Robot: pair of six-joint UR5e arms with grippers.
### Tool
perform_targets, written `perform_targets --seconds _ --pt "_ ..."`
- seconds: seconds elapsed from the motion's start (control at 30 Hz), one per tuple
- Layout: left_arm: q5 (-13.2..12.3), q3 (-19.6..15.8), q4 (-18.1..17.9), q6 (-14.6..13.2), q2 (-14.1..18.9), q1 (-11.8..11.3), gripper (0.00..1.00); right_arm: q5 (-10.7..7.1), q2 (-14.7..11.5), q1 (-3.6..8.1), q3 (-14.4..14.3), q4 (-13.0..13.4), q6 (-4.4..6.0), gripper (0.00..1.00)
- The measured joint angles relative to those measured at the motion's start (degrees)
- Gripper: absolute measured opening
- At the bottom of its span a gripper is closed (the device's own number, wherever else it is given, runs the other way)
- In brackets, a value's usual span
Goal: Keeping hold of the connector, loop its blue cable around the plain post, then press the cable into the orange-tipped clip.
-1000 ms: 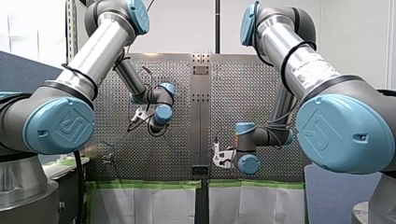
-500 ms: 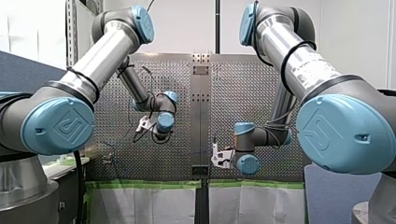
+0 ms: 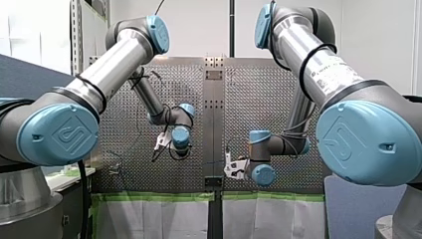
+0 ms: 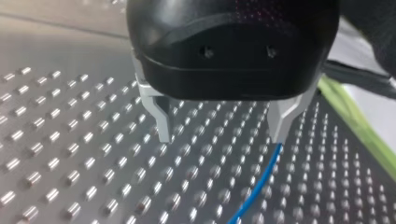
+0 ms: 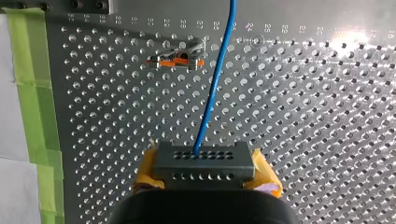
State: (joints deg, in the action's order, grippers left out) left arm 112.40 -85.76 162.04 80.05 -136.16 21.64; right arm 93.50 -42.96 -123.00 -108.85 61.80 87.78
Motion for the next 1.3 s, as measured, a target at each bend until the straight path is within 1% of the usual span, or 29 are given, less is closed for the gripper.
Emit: perform_targets --seconds 0.2,0.33,0.7,0.87,1.1,1.2,1.3 --pt "-2.55 1.47 1.15 1.02 -3.26 1.04 1.0 -0.21 0.01 0.34 0.15 -0.21 -0.5 0.0" --pt "-4.42 1.6 2.23 1.54 -4.33 1.31 1.0 -0.24 0.01 0.48 0.26 -0.46 -0.69 0.0" --pt "-10.08 1.64 2.93 5.59 -4.64 2.79 1.0 -0.24 0.01 0.53 0.55 -1.01 -0.84 0.0" --pt "-12.2 1.65 3.41 7.58 -4.64 3.56 1.0 -0.24 0.01 0.53 0.55 -1.18 -0.84 0.0" --pt "-16.18 1.65 5.67 11.55 -4.64 4.49 1.0 -0.24 0.01 0.52 0.59 -1.25 -0.84 0.0" --pt "-17.83 1.64 5.46 13.2 -4.64 4.84 1.0 -0.24 0.01 0.52 0.6 -1.29 -0.84 0.0" --pt "-19.52 1.61 4.44 14.89 -4.64 5.04 1.0 -0.25 0.01 0.52 0.6 -1.35 -0.84 0.0"
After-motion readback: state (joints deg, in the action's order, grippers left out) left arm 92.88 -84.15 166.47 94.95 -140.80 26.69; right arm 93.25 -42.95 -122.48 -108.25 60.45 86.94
